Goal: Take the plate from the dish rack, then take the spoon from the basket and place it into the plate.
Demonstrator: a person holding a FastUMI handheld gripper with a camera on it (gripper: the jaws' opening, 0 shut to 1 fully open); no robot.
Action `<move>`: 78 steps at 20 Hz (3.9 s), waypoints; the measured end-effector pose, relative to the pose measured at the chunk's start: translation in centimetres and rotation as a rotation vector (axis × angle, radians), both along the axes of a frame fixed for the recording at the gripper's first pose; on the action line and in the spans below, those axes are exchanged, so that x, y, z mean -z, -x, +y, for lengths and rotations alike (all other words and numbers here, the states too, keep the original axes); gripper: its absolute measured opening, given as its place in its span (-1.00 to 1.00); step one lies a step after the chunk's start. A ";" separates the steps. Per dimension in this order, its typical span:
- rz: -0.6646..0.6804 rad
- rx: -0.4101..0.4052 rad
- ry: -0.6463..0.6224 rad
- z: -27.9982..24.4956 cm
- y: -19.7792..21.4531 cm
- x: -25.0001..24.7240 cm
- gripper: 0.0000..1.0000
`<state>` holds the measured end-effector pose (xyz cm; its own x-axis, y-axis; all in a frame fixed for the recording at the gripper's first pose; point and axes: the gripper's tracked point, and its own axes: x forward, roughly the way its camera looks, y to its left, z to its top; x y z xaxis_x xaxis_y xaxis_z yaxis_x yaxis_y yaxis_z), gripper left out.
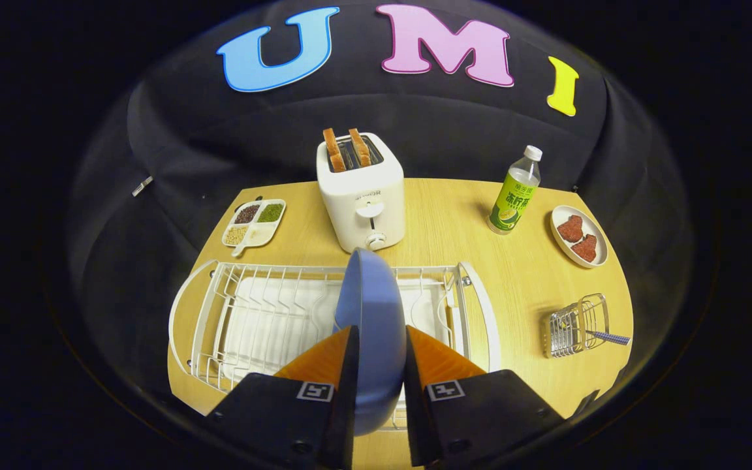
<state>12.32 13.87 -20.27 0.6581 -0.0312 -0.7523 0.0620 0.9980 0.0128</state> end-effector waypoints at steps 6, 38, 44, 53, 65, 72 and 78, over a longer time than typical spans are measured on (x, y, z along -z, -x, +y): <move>-0.053 0.066 0.053 -0.3 -0.8 -1.1 -0.38; -0.143 0.096 -0.236 -15.5 12.4 -8.7 -0.58; -0.071 0.171 -0.388 -23.7 19.9 -5.5 -0.58; 0.015 0.017 -0.375 -28.6 19.0 4.9 -0.55; -0.037 -0.252 -0.283 -29.8 17.3 8.1 -0.03; -0.358 -0.372 -0.005 -32.5 16.4 4.0 0.97; -0.567 -0.316 0.039 -34.2 13.4 0.1 0.94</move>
